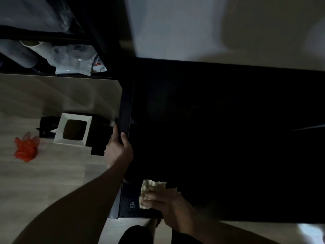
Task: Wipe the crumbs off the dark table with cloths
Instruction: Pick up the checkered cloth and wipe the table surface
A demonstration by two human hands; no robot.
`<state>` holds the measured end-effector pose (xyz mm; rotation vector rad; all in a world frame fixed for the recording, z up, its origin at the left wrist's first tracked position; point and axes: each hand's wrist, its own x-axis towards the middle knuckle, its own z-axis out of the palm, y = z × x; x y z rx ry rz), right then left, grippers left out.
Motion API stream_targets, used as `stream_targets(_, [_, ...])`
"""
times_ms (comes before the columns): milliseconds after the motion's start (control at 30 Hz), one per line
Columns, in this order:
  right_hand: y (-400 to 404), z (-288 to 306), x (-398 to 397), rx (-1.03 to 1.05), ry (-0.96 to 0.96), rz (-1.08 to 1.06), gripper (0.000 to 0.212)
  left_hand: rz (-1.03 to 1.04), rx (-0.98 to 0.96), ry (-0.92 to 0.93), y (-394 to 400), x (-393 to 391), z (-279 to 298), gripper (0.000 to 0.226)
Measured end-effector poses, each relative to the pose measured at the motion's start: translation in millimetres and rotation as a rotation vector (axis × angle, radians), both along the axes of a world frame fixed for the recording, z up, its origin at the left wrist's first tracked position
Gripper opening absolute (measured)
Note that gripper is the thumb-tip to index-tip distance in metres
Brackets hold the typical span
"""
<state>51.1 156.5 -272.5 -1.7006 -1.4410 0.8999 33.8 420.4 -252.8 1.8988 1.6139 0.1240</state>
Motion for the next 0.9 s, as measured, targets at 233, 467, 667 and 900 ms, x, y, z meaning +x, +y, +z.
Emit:
stream_targets(233, [113.1,27.3,148.8,0.081,-0.246,-0.331,0.048,0.014,-0.021,-0.026,0.6,0.5,-0.9,0.056])
stream_targets(467, [221.8,25.9,311.8,-0.139,-0.478,-0.460,0.074,0.008,0.010,0.033,1.2,3.9,-5.3,0.053])
stream_targets(667, [247.7,-2.0,329.0,-0.317,-0.620,-0.418,0.063,-0.001,0.023,0.097,1.5,8.4,-3.2,0.053])
stream_targets(900, [165.7,-1.0,238.2,-0.174,-0.644,-0.287,0.055,-0.006,0.018,0.072,1.5,6.8,0.6,0.053])
